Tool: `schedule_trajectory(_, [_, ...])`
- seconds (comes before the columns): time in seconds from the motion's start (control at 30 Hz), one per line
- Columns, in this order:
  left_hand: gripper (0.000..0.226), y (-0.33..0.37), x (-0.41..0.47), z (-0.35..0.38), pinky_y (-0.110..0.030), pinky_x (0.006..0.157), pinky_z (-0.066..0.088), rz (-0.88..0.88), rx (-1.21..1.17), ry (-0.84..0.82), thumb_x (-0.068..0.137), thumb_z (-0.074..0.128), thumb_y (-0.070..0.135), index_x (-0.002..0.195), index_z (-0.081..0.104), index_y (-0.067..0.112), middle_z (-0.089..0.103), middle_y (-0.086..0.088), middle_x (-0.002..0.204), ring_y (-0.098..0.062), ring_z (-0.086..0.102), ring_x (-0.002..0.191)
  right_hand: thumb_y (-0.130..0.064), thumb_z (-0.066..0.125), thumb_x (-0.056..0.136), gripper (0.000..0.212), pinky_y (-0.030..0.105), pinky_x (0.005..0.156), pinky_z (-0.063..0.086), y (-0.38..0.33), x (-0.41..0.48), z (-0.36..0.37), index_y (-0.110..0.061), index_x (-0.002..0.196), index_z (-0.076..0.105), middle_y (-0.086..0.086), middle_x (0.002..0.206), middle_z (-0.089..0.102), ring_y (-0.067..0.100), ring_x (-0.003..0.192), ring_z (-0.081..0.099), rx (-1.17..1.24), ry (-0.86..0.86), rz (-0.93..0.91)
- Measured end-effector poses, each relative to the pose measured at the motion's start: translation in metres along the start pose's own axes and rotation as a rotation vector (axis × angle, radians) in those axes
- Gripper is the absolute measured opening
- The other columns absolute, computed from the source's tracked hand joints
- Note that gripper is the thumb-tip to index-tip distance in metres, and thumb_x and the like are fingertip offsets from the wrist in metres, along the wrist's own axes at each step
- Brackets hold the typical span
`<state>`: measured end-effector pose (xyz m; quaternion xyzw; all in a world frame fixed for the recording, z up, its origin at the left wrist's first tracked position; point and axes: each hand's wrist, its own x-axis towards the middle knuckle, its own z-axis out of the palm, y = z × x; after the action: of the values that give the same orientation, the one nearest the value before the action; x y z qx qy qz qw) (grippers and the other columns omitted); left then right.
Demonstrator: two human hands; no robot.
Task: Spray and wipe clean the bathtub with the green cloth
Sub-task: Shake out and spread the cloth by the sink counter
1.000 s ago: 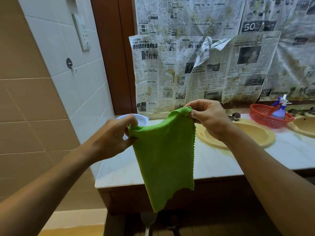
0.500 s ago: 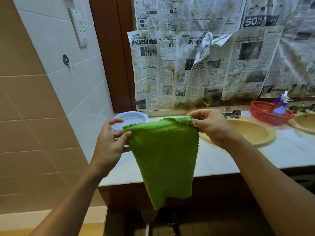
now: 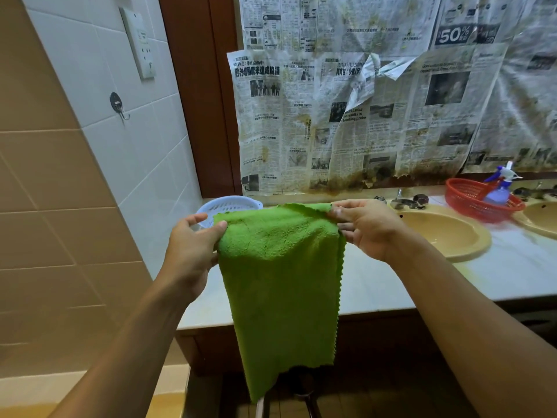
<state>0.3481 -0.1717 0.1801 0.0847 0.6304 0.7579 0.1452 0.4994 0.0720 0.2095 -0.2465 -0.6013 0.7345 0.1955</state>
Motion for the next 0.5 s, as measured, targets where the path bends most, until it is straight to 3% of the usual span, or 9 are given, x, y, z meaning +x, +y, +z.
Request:
schedule_trajectory(0.07, [0.049,0.002,0.001,-0.003,-0.043,0.073,0.059,0.002,-0.003,-0.011,0.095,0.072,0.006,0.137,0.047,0.015,0.067,-0.023,0.121,-0.030,0.072,0.092,-0.006,0.070,0.091,0.008,0.027,0.060,0.058,0.001,0.001,0.001,0.000,0.096,0.070,0.015,0.086,0.071,0.022,0.071,0.064,0.006,0.005,0.017])
schedule_trajectory(0.17, [0.055,-0.006,-0.005,-0.007,-0.048,0.077,0.059,0.007,0.032,0.006,0.092,0.074,0.003,0.138,0.047,0.012,0.070,-0.025,0.113,-0.031,0.072,0.087,-0.015,0.071,0.092,0.018,0.027,0.058,0.059,0.014,0.000,0.004,0.003,0.095,0.069,0.013,0.081,0.073,0.023,0.069,0.068,-0.011,0.011,0.054])
schedule_trajectory(0.3, [0.052,-0.022,-0.008,-0.015,-0.044,0.070,0.058,0.007,0.046,0.043,0.090,0.075,-0.001,0.131,0.049,0.015,0.073,-0.025,0.104,-0.026,0.071,0.074,-0.013,0.071,0.092,0.018,0.032,0.069,0.060,0.035,-0.002,0.007,0.003,0.099,0.070,0.013,0.081,0.075,0.022,0.071,0.070,-0.008,0.033,0.103])
schedule_trajectory(0.5, [0.047,-0.032,-0.002,-0.028,-0.040,0.065,0.059,-0.042,0.074,0.034,0.090,0.074,-0.004,0.130,0.053,0.012,0.075,-0.018,0.089,-0.022,0.071,0.064,-0.011,0.072,0.092,0.026,0.030,0.061,0.059,0.053,0.002,0.014,0.010,0.109,0.069,0.015,0.084,0.076,0.023,0.070,0.073,-0.044,0.018,0.146])
